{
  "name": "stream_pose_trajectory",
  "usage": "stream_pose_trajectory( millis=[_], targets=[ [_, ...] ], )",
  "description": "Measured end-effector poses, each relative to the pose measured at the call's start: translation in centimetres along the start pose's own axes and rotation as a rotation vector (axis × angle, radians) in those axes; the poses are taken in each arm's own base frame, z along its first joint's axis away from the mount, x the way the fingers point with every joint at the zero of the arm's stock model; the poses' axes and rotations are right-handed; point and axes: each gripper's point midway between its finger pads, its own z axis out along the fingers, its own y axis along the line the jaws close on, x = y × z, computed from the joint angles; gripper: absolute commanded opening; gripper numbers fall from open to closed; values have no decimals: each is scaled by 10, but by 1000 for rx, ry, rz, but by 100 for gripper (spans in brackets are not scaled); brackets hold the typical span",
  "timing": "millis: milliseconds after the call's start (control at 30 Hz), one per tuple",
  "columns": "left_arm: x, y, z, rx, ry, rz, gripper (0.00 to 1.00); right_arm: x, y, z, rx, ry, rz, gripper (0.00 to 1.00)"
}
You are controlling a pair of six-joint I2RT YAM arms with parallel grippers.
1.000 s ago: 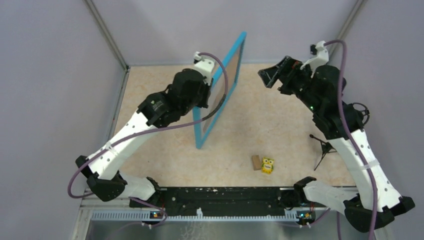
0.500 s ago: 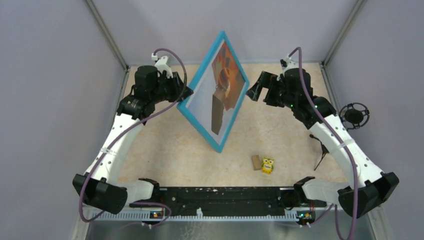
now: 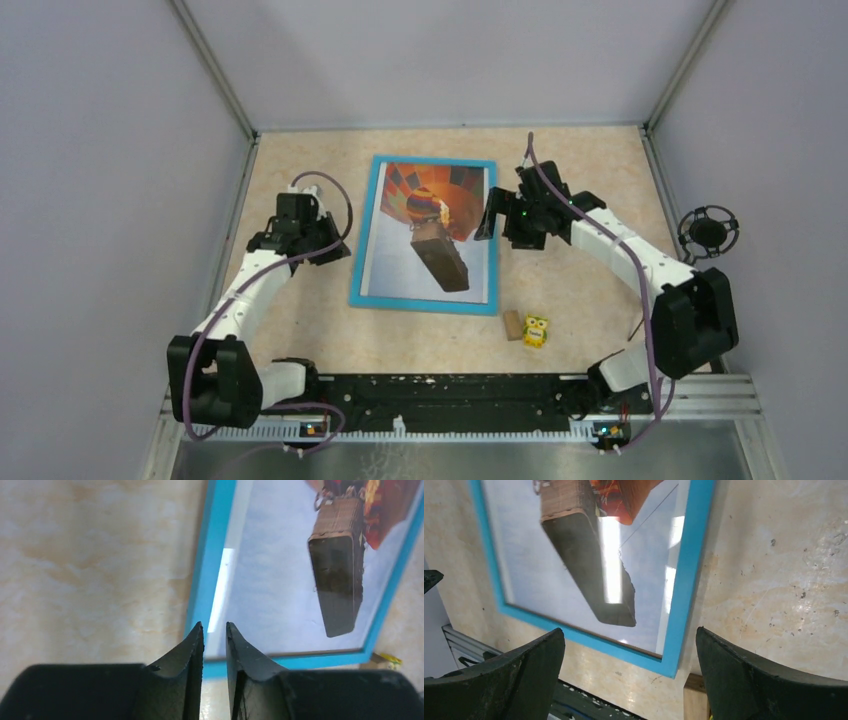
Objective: Put the photo into the frame
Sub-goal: Turn over the photo frame at the center of the board, then move the photo frame to the center of the board.
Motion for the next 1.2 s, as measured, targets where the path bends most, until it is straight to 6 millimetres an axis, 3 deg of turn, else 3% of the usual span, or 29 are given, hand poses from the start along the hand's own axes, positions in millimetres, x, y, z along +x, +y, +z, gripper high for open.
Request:
stream_pose_trajectory(
  millis=[133,333,433,500,567,633,767,867,1000,1100,1200],
  targets=[
    [11,41,6,-127,2,-44,0,13,-9,17,19,64,13,99],
    [16,58,8,-207,0,-44,1,30,-29,40,54,142,47,98],
    [17,53,8,-177,6,-31,26,35,-36,50,74,171,49,94],
    [15,43,5,-121,6,-7,38,38,-40,55,84,186,45,94],
    [11,27,-3,-40,-8,24,43,38,-43,59,94,186,40,94],
    [3,7,-12,57,-30,63,45,35,-45,63,99,172,33,93],
    [-11,-38,-27,236,-56,156,51,21,-51,75,105,138,28,81],
    [-7,-74,-36,330,-60,255,52,4,-57,91,110,123,26,76],
    [8,-114,-52,433,-61,360,52,-5,-64,108,118,115,14,69],
    [11,-131,-63,479,-91,408,52,-9,-66,114,125,117,0,57],
    [6,-135,-72,478,-141,429,52,-19,-58,126,95,118,-3,56]
  ],
)
